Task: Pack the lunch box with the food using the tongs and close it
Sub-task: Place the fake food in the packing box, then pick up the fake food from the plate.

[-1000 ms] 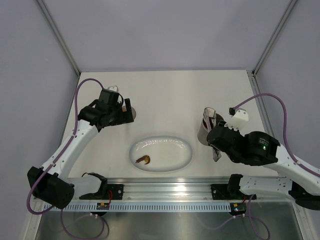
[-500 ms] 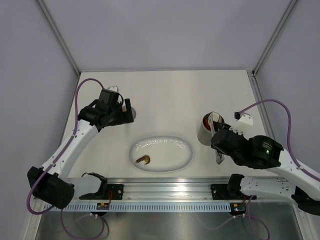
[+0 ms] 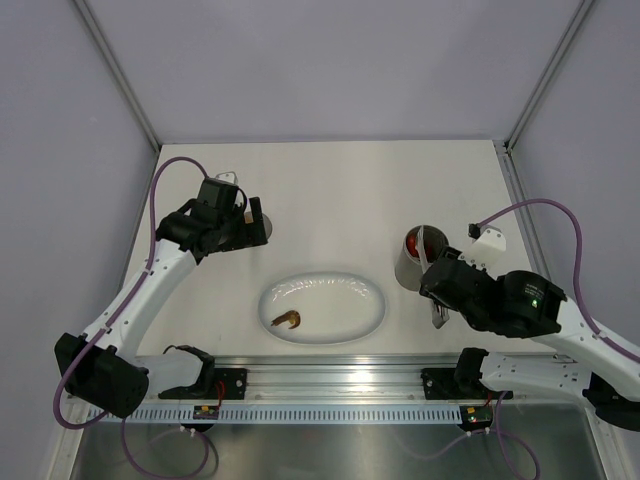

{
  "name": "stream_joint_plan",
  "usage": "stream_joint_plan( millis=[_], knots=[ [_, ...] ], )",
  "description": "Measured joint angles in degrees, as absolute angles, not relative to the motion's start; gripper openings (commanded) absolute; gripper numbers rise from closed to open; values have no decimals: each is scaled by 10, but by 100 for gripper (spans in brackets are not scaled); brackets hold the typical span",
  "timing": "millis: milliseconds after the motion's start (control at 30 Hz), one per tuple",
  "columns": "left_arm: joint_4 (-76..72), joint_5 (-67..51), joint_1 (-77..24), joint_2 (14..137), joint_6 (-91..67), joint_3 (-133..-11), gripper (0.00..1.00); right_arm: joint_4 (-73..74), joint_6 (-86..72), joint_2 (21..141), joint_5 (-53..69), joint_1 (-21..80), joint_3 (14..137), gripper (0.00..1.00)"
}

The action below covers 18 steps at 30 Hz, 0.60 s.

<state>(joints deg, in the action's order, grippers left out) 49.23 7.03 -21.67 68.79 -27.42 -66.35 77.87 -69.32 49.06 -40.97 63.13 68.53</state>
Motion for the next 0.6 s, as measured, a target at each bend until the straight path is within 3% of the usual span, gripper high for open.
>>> stream_joint_plan(
  millis=[133,333,600],
  knots=[
    [492,70,-217,688,-274,-663,99,779,-693,491,-410,631,685,48],
    [492,70,-217,688,-274,-663,99,782,-672,516,-409,630,710,21],
    [492,66,-217,688,-275,-663,99,766,-498,576,-350,629,762,17]
  ],
)
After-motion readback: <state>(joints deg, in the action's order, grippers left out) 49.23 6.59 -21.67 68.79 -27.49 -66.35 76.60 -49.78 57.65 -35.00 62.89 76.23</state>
